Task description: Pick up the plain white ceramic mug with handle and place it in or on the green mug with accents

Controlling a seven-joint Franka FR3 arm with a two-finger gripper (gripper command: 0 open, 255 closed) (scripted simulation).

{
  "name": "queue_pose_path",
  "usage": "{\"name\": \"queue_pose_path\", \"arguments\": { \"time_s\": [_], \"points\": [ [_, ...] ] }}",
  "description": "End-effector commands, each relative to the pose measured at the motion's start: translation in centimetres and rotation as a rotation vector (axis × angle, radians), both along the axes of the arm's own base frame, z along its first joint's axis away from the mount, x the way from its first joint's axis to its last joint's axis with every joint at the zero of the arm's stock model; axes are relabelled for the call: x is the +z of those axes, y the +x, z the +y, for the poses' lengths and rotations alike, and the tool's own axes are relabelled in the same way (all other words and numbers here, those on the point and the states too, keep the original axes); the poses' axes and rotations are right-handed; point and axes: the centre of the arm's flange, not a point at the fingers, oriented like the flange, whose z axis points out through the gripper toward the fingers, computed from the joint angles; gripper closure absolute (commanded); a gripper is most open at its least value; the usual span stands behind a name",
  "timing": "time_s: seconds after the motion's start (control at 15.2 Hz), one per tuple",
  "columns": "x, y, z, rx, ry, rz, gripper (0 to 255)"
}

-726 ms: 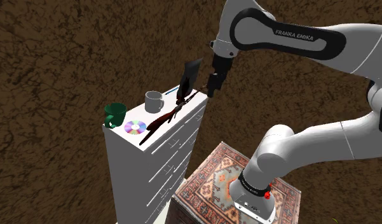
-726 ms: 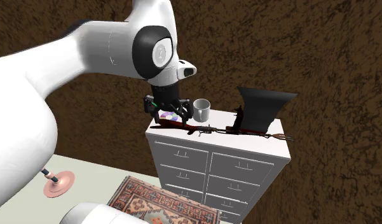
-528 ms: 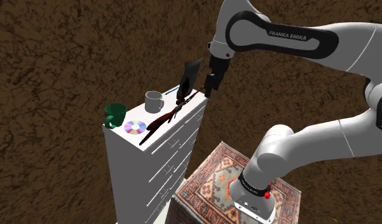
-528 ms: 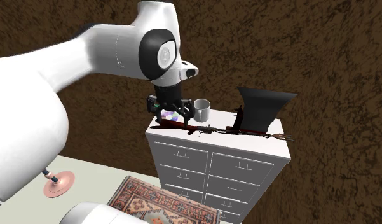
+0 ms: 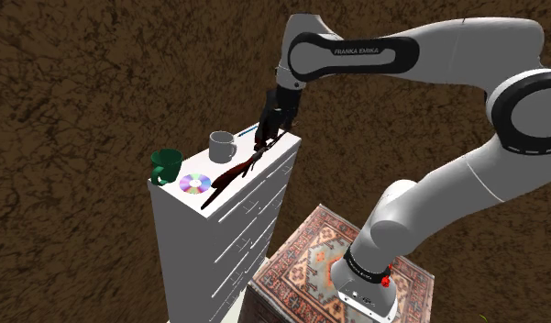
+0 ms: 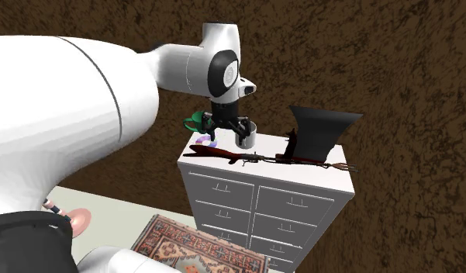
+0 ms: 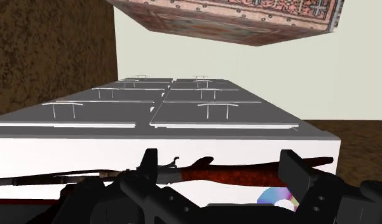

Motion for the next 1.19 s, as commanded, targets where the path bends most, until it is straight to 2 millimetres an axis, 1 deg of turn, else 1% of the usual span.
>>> {"name": "queue_pose_path", "arguments": {
  "time_s": [0.0, 1.12],
  "points": [
    [-1.3, 2.4, -0.4, -0.003, 0.002, -0.003, 0],
    [-11.3, 22.0, -3.5, -0.023, 0.026, -0.024, 0]
  ]
}}
